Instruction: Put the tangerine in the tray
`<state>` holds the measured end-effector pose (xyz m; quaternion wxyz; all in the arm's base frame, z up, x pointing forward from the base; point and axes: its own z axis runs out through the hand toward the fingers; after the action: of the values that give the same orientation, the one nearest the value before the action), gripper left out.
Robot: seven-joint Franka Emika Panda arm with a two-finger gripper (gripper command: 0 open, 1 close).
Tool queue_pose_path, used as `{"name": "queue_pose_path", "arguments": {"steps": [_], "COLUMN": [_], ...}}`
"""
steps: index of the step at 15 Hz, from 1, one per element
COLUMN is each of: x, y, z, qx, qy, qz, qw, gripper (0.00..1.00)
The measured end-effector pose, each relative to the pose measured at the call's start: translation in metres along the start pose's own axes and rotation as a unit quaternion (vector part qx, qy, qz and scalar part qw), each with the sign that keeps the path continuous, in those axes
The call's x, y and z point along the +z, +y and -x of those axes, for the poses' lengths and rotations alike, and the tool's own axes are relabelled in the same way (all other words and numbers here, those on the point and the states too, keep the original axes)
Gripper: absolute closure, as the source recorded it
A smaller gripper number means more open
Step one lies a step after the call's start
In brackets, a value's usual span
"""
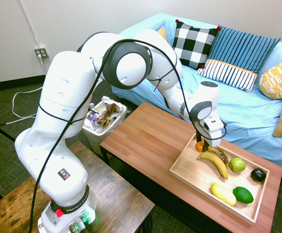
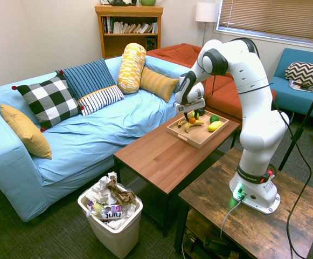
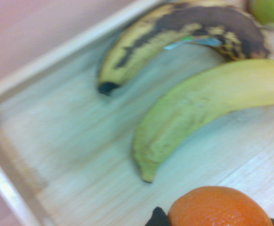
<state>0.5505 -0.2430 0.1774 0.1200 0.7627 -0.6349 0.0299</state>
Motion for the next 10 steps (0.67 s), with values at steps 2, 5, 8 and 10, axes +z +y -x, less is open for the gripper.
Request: {"name": "queue_pose_path", "arguments": {"steps": [2,5,8,10], "x": [0.028,0.061,0.077,0.082], "y": [0.004,0.006,0.003,0.003], "z": [0.009,0.019,0.022,0.023], "qx": [-0.008,-0.014,-0.018,-0.017], "qy": [-0.005,-0.008,-0.007,-0.007], "qz": [0.024,0.047,0.057,0.058], "qw": [1.0,0.999,0.998,0.998], "gripper": [1.0,1.0,1.0,0.0]}}
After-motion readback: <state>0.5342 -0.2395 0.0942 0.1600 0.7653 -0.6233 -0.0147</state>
